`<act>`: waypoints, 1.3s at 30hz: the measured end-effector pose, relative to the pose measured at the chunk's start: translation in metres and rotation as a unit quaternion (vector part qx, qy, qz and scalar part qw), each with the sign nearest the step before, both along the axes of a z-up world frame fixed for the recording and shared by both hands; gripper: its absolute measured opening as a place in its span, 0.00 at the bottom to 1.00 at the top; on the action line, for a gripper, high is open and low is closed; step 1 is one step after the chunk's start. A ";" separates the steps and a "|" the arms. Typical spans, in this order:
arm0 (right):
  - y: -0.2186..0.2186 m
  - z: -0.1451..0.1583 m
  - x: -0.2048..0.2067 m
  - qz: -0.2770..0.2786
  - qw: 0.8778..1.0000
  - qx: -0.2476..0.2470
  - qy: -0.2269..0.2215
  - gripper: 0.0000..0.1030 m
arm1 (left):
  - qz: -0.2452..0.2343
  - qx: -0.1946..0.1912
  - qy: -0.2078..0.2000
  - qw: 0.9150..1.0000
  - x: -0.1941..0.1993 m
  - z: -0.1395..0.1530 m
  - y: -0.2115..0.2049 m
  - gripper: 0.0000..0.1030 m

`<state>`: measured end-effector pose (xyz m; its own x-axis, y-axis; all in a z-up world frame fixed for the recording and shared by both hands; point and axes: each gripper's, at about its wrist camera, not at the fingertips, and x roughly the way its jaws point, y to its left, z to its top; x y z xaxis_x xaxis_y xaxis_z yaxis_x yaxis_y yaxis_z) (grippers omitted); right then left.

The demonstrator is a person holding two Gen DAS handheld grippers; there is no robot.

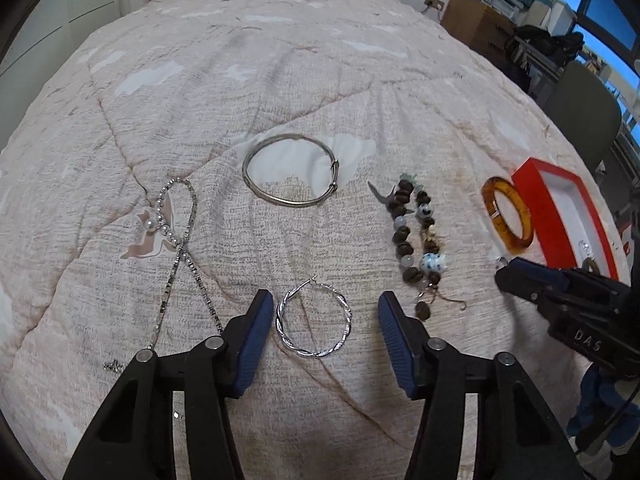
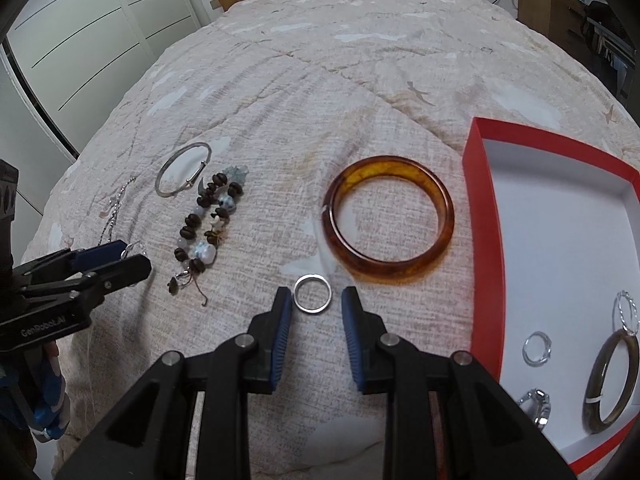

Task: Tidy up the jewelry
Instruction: 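Grasp the large twisted silver hoop with the left tool while the right tool grasps a silver ring, then carry the twisted hoop and silver ring into the red box and open both tools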

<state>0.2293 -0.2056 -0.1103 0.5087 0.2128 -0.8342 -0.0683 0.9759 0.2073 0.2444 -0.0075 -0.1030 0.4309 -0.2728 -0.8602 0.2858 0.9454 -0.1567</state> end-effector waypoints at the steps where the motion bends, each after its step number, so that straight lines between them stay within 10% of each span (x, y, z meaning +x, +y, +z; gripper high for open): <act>1: 0.000 -0.001 0.001 0.000 1.000 0.000 0.000 0.24 | -0.003 0.003 0.001 1.000 0.001 -0.002 0.000 0.47; 22: 0.013 0.002 -0.014 0.020 1.000 -0.018 0.000 0.19 | -0.016 0.009 -0.007 1.000 -0.026 0.009 0.002 0.37; 39: 0.011 0.083 -0.107 0.034 0.997 -0.014 -0.064 0.19 | -0.009 -0.007 -0.058 0.998 -0.107 0.082 -0.005 0.37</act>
<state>0.1226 -0.1941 -0.0270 0.5970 0.2272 -0.7694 -0.1580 0.9736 0.1650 0.1376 -0.0123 -0.0214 0.5224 -0.2939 -0.8004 0.3200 0.9377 -0.1354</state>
